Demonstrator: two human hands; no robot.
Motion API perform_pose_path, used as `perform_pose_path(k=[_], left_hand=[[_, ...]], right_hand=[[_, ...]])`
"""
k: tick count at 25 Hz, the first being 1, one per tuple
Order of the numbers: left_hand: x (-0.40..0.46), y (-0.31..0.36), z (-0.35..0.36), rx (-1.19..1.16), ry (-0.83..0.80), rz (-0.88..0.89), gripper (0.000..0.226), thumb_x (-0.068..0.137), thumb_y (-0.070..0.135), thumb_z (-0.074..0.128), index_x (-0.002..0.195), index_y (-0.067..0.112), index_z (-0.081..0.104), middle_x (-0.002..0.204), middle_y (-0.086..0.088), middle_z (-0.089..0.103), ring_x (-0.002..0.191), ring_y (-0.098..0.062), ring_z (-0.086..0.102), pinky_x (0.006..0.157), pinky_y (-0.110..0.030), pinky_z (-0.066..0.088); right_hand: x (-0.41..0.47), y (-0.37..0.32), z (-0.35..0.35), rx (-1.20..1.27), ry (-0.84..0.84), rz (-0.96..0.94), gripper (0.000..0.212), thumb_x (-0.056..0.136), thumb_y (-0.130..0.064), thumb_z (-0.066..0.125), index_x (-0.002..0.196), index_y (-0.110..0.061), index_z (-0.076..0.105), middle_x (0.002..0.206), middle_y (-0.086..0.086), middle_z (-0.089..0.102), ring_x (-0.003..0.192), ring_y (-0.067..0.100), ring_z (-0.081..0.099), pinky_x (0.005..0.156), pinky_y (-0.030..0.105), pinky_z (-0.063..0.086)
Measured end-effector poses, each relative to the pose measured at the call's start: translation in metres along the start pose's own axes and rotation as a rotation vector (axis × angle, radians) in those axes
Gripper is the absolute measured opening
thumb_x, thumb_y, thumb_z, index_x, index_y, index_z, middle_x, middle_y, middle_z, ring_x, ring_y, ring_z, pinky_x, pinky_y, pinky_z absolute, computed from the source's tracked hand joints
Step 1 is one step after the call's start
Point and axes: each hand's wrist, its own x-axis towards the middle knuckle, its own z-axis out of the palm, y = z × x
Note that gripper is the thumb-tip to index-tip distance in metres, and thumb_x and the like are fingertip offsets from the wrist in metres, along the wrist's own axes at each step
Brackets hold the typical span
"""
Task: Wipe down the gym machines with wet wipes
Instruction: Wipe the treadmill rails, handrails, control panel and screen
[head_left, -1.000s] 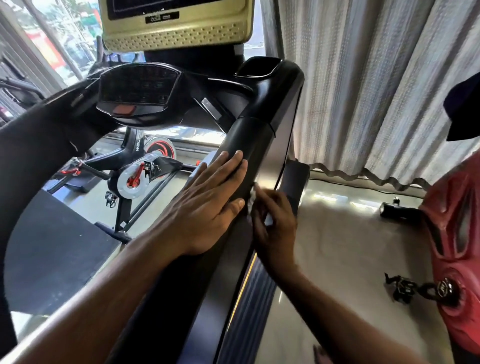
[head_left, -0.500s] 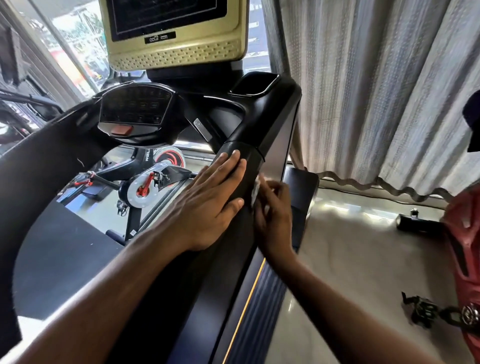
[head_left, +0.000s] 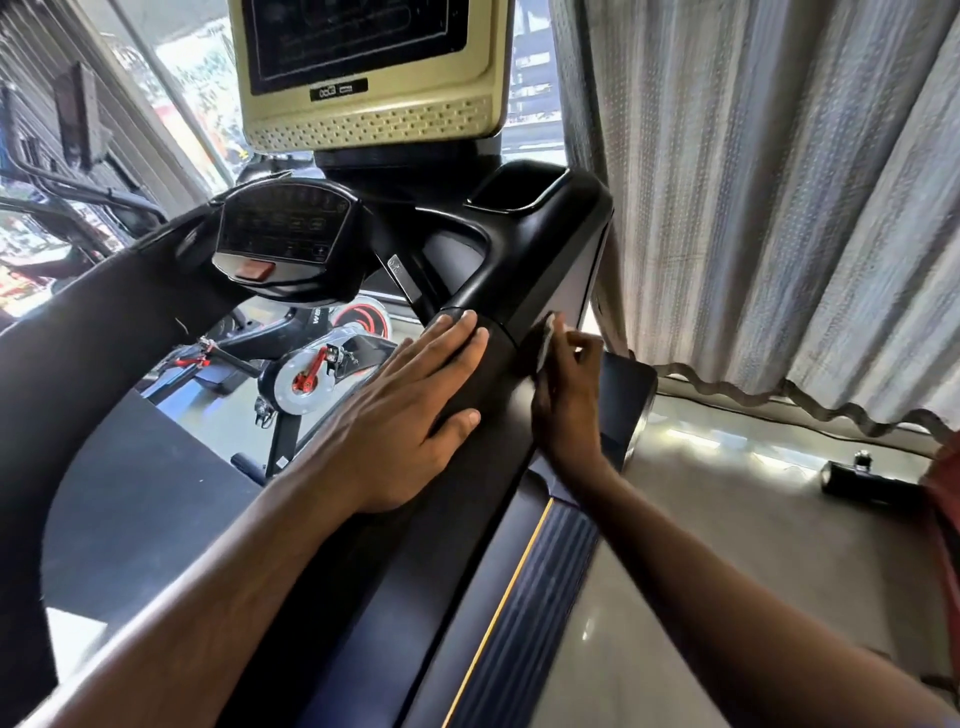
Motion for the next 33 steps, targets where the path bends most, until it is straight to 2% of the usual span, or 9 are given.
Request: perform_pose_path(k=[5,9,13,16,20,23,26,29,33], left_hand=[[0.0,-0.001,0.0,-0.003,-0.028,-0.01,0.072,0.103,0.045,0.043,0.165,0.031,0.011,0.171,0.02,-0.003,0.152,0.01,-0.013,0.119,-0.01,-0.012],[0.0,-0.002,0.001,-0.003,-0.015,-0.017,0.074,0.099,0.047,0.041,0.165,0.031,0.013,0.171,0.02,0.0,0.153,0.009,-0.011,0.119,-0.01,-0.011],[0.0,-0.002,0.002,-0.015,0.002,-0.02,0.073,0.099,0.046,0.044,0.165,0.03,0.016,0.171,0.021,0.002,0.153,0.008,-0.008,0.118,-0.008,-0.01],[0.001,-0.003,0.002,-0.007,-0.012,-0.027,0.073,0.099,0.048,0.042,0.165,0.033,0.013,0.17,0.023,-0.001,0.154,0.007,-0.008,0.12,-0.011,-0.006],[0.0,0.0,0.001,-0.007,-0.005,-0.04,0.072,0.1,0.046,0.043,0.165,0.032,0.014,0.17,0.022,0.001,0.153,0.008,-0.007,0.118,-0.007,-0.009],[-0.004,0.001,0.002,0.006,0.017,-0.081,0.072,0.104,0.047,0.047,0.165,0.034,0.012,0.17,0.024,-0.002,0.151,0.012,-0.009,0.118,-0.007,-0.008],[-0.011,0.002,0.0,-0.015,0.051,-0.193,0.077,0.1,0.06,0.047,0.164,0.042,0.007,0.164,0.036,-0.008,0.146,0.019,-0.008,0.117,-0.013,0.003],[-0.01,0.005,0.0,-0.041,0.046,-0.237,0.078,0.1,0.056,0.054,0.163,0.042,0.011,0.164,0.035,-0.003,0.143,0.019,0.0,0.115,-0.013,0.006],[-0.009,0.008,-0.005,-0.099,0.075,-0.253,0.077,0.099,0.053,0.057,0.163,0.041,0.016,0.166,0.031,0.006,0.143,0.017,0.006,0.12,-0.018,0.014]], right_hand=[[0.102,0.05,-0.013,-0.141,-0.024,0.009,0.063,0.089,0.005,0.036,0.151,-0.004,0.041,0.119,0.018,0.04,0.104,0.031,0.05,0.087,0.049,0.052],[0.094,0.054,-0.015,-0.15,-0.051,0.0,0.071,0.088,0.012,0.04,0.157,-0.005,0.032,0.122,0.019,0.039,0.103,0.03,0.05,0.086,0.045,0.052],[-0.045,0.045,-0.011,-0.01,-0.234,-0.048,0.073,0.092,0.006,0.048,0.16,-0.006,0.026,0.129,0.008,0.039,0.114,0.026,0.049,0.102,0.041,0.047],[-0.1,0.025,-0.012,0.055,-0.295,-0.1,0.065,0.097,-0.001,0.047,0.159,-0.01,0.03,0.137,0.005,0.041,0.121,0.02,0.049,0.1,0.035,0.051],[-0.027,0.041,-0.018,-0.011,-0.259,-0.165,0.062,0.099,-0.02,0.044,0.159,-0.015,0.033,0.136,0.012,0.045,0.12,0.029,0.051,0.1,0.044,0.049],[0.07,0.05,-0.019,-0.058,-0.081,-0.073,0.057,0.097,-0.014,0.041,0.154,-0.014,0.042,0.122,0.007,0.045,0.104,0.029,0.055,0.089,0.046,0.051],[0.121,0.05,-0.021,-0.044,-0.051,0.044,0.037,0.104,-0.01,0.042,0.139,-0.007,0.054,0.118,0.008,0.043,0.106,0.021,0.049,0.098,0.046,0.048],[0.09,0.043,-0.015,0.028,-0.031,0.141,0.038,0.103,-0.021,0.043,0.137,-0.009,0.057,0.119,0.008,0.047,0.107,0.023,0.052,0.098,0.052,0.049],[-0.003,-0.01,-0.025,0.095,-0.137,-0.03,0.047,0.097,-0.019,0.05,0.141,-0.009,0.058,0.111,0.0,0.052,0.099,0.021,0.057,0.086,0.049,0.053]])
